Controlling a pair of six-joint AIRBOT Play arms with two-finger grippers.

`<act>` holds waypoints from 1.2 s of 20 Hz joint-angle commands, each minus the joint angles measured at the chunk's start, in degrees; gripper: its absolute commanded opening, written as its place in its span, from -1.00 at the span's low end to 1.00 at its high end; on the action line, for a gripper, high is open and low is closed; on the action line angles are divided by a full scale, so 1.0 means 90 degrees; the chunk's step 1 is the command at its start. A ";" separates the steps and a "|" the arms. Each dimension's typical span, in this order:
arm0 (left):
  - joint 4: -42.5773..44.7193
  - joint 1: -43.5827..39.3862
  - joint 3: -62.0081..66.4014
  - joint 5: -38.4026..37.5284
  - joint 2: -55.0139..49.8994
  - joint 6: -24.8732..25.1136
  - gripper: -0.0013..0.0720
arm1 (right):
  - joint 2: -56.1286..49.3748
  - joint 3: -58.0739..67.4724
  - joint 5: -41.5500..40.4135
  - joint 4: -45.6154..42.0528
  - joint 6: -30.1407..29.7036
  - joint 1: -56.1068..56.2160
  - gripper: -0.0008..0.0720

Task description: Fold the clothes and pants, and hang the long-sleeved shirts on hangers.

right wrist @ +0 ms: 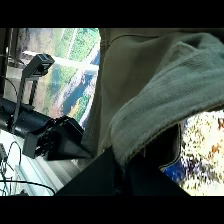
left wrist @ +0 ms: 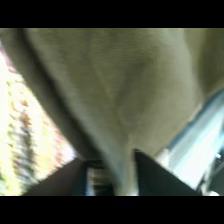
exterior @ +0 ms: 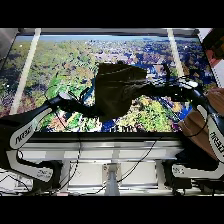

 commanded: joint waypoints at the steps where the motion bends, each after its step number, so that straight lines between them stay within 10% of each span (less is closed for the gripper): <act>1: -0.0131 0.0143 0.0012 -0.0112 0.0032 0.0000 -0.69 | 0.0005 0.0002 -0.0131 0.0000 0.0068 0.0109 -0.90; 2: -0.0134 0.0216 0.0012 -0.0114 0.0073 0.0002 -0.90 | 0.0005 0.0002 -0.0124 0.0000 0.0068 0.0112 -0.90; 24: -0.1246 0.1627 0.1817 0.0396 0.5248 0.0619 -0.91 | 0.3145 0.2378 0.1156 -0.0976 0.1095 0.0112 -0.91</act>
